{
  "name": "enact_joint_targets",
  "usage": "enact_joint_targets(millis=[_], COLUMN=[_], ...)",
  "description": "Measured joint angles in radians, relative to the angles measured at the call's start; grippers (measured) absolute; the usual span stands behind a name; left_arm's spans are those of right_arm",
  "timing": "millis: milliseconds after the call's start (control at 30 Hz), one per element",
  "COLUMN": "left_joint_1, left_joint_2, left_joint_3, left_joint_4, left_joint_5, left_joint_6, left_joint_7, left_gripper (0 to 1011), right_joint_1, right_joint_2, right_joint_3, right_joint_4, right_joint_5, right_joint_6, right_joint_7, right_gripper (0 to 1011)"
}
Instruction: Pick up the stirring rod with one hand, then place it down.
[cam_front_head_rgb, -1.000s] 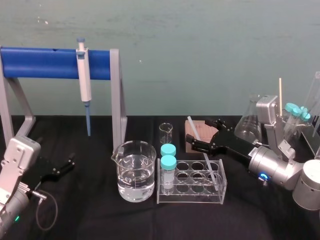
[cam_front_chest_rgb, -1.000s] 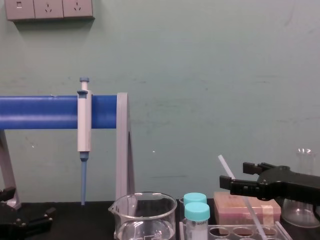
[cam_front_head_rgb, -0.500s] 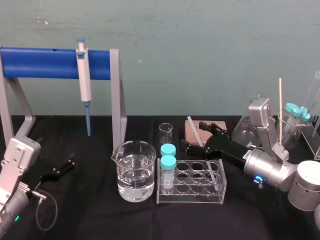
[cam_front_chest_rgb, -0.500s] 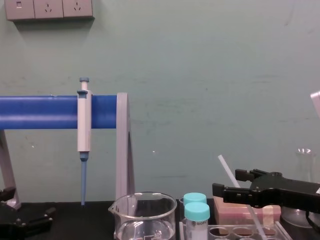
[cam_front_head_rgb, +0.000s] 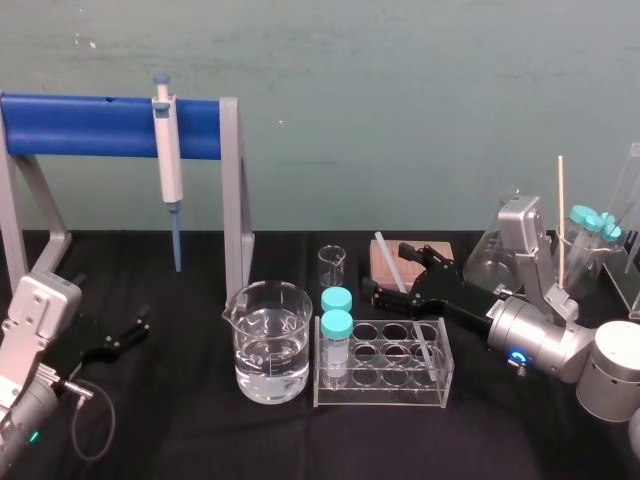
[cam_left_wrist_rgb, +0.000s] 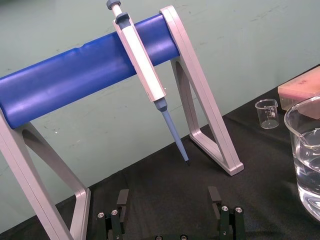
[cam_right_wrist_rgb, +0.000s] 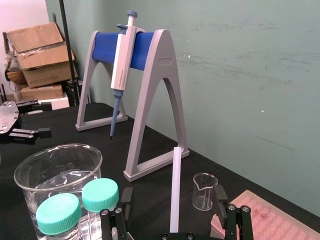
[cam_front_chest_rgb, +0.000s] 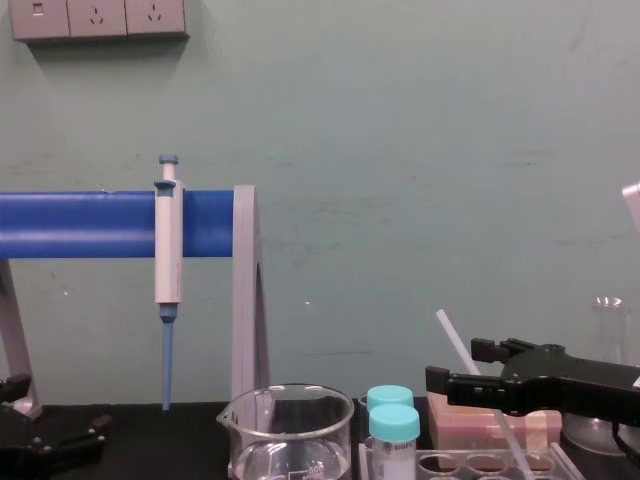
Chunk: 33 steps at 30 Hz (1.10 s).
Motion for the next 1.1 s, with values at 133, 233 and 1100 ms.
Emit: enact_joint_targets(millis=[133, 233, 1100], left_joint_1=[0.0, 0.0, 0.0], left_joint_2=[0.0, 0.0, 0.0], left_joint_3=[0.0, 0.0, 0.0], left_joint_4=[0.0, 0.0, 0.0], left_joint_5=[0.0, 0.0, 0.0], left_joint_6=[0.0, 0.0, 0.0], left_joint_7=[0.0, 0.0, 0.0], left_gripper=[1000, 1000, 1000], right_joint_1=[0.0, 0.0, 0.0], right_joint_2=[0.0, 0.0, 0.0], right_joint_3=[0.0, 0.0, 0.0], right_joint_4=[0.0, 0.001, 0.001], right_joint_5=[0.0, 0.001, 0.001], right_joint_6=[0.0, 0.0, 0.0], right_joint_7=[0.0, 0.0, 0.001], right_gripper=[963, 863, 87])
